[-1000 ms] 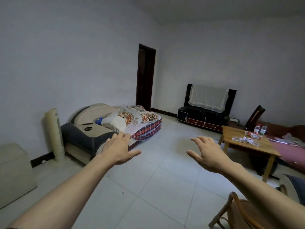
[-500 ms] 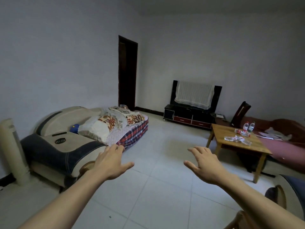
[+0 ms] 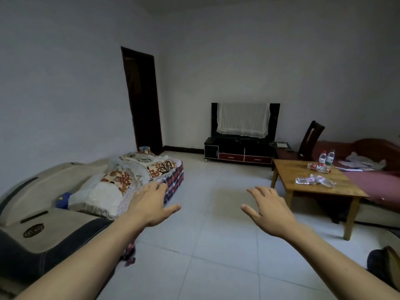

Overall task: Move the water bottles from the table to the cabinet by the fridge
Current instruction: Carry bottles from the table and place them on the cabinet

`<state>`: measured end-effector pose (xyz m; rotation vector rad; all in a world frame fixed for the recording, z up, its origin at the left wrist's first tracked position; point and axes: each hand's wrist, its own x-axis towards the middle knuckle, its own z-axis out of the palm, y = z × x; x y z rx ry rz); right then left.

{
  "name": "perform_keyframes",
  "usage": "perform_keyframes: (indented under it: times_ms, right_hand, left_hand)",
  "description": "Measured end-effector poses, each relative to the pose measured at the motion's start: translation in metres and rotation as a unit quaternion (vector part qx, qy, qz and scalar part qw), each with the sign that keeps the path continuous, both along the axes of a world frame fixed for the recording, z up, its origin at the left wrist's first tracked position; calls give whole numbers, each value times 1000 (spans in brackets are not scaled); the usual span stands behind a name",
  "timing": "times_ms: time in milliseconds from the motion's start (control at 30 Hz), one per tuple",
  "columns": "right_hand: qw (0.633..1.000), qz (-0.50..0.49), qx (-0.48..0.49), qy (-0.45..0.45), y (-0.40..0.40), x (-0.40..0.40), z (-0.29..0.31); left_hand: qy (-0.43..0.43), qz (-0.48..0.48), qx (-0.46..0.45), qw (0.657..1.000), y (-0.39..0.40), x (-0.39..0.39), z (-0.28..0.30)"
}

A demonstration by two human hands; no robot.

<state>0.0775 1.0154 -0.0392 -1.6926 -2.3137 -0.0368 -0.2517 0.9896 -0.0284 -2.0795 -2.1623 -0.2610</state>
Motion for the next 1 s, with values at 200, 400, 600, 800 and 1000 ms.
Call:
perform_keyframes:
  times_ms: [200, 400, 600, 800, 1000]
  right_hand:
    - [999, -40, -9, -5, 98, 2, 1]
    - [995, -94, -3, -24, 195, -13, 8]
    - [988, -153, 22, -14, 293, -29, 37]
    - [981, -190, -13, -47, 362, -21, 3]
    - [973, -229, -21, -21, 446, 23, -12]
  left_hand:
    - [-26, -27, -27, 999, 127, -2, -18]
    - [-66, -99, -15, 993, 264, -5, -20]
    - [-136, -147, 9, 980, 399, -18, -10]
    - [-110, -186, -51, 975, 480, 2, -57]
    - [-95, -194, -72, 974, 585, 38, -69]
